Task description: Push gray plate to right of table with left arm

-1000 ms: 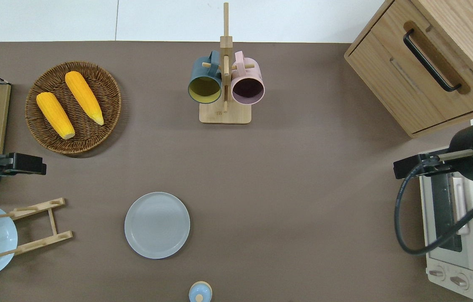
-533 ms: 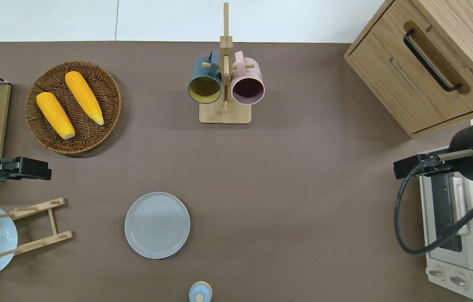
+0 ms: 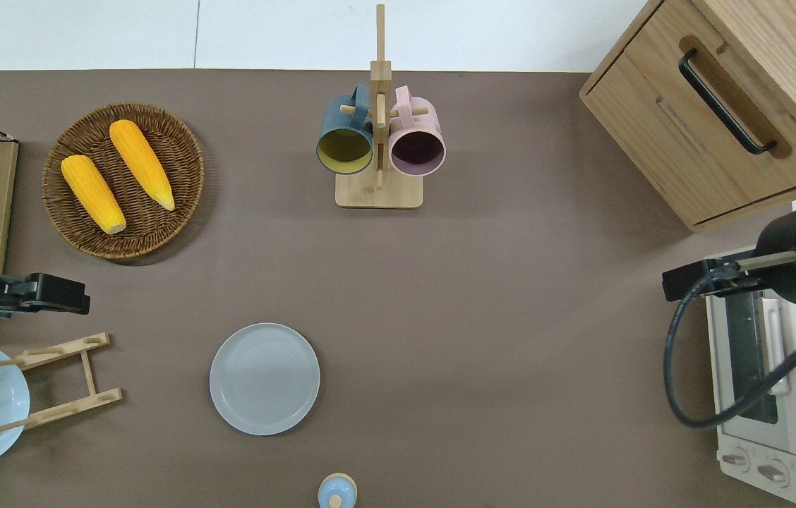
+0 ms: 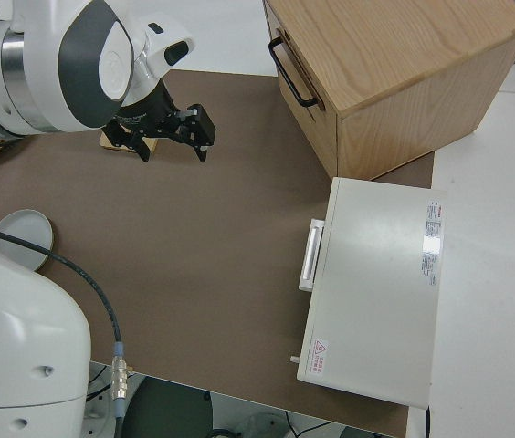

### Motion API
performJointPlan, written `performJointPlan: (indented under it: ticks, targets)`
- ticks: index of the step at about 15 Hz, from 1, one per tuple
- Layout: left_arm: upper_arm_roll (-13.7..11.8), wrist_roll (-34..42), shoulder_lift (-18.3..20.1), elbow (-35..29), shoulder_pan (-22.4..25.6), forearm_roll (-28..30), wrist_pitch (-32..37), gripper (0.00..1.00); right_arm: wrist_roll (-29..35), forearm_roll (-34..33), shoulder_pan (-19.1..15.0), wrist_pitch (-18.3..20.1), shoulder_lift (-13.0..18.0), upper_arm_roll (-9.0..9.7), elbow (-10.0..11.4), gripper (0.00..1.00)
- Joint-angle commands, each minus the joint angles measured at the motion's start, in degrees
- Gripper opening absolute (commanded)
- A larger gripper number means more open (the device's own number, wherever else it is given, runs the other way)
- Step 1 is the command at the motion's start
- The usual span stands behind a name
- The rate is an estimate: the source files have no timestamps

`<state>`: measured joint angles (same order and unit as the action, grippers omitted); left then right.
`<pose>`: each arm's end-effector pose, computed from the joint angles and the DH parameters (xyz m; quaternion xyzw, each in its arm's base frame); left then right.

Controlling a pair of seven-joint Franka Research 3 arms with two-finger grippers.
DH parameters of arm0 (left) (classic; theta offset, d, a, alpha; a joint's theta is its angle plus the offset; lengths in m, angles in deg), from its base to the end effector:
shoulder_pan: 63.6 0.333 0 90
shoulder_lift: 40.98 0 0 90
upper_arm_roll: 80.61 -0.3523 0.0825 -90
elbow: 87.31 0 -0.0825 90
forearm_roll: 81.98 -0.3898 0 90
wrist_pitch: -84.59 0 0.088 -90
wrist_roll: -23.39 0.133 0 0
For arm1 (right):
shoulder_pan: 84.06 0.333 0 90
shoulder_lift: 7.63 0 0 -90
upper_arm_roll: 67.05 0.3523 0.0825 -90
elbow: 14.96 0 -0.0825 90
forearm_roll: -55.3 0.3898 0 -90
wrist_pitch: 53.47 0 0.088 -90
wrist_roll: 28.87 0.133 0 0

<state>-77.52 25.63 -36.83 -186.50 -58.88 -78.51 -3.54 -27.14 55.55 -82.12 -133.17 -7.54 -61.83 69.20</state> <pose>0.5238 0.0057 0.5958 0.9978 -0.0043 -0.0593 0.0303 0.5345 0.0678 0.6684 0.9981 0.0476 -0.0382 0.0009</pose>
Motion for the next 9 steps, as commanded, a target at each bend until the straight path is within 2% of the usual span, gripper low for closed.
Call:
performJointPlan:
  ticks: [1,5,9]
  targets:
    - [-0.36,-0.84,0.42,-1.62,-0.85,0.57,0.86,0.99,-0.15,0.46,-0.62,0.69,0.43,0.32,0.03,0.983]
    - [0.08,-0.84,2.69,-7.22,-1.03,0.57,-3.08,0.99,-0.15,0.46,-0.62,0.69,0.43,0.32,0.03,0.983]
    - [0.25,-0.84,7.71,-19.17,-1.12,1.19,-14.41,0.99,-0.15,0.46,-0.62,0.69,0.43,0.32,-0.05,0.983]
